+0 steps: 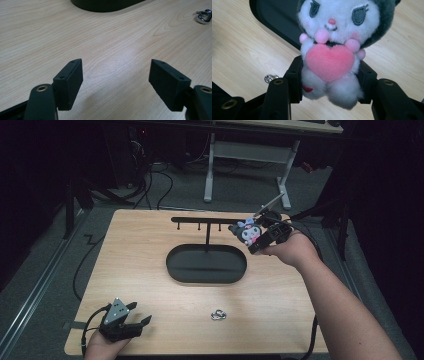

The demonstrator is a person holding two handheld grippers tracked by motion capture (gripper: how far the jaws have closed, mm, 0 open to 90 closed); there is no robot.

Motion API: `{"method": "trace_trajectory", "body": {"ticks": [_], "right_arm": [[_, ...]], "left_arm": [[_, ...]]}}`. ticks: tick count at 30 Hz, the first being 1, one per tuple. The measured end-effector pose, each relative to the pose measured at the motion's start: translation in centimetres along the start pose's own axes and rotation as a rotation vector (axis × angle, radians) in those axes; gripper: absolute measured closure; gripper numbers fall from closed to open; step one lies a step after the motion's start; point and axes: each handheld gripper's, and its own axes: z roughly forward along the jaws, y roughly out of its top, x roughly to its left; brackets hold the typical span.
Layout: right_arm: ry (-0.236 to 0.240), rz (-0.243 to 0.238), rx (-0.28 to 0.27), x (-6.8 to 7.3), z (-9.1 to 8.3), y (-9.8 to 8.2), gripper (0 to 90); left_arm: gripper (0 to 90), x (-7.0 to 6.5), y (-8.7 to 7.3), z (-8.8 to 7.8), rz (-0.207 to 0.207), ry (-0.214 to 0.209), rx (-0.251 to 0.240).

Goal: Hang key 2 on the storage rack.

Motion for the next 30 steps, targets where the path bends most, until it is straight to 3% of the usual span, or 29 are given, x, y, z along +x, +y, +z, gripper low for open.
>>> {"method": "trace_trajectory", "body": {"ticks": [12, 16, 23, 30], "right_arm": [[0.002, 0.007, 0.042, -0.5, 2.5, -1.3, 51.7], [0.012, -0.003, 0.034, -0.2, 1.9, -1.1, 51.7], [0.009, -0.009, -0.011, 1.0, -0.8, 0.4, 51.8], [-0.042, -0.009, -0.015, 0.3, -0.7, 1.7, 51.8]], "left_arm": [[28.7, -0.2, 0.0, 0.1, 0.013, -0.005, 0.014], [28.8, -0.1, 0.0, 0.1, 0.01, -0.004, 0.012], [28.8, -0.2, 0.1, 0.2, 0.023, -0.009, 0.02], [28.7, 0.1, 0.0, 0.0, 0.013, -0.007, 0.013]]}}
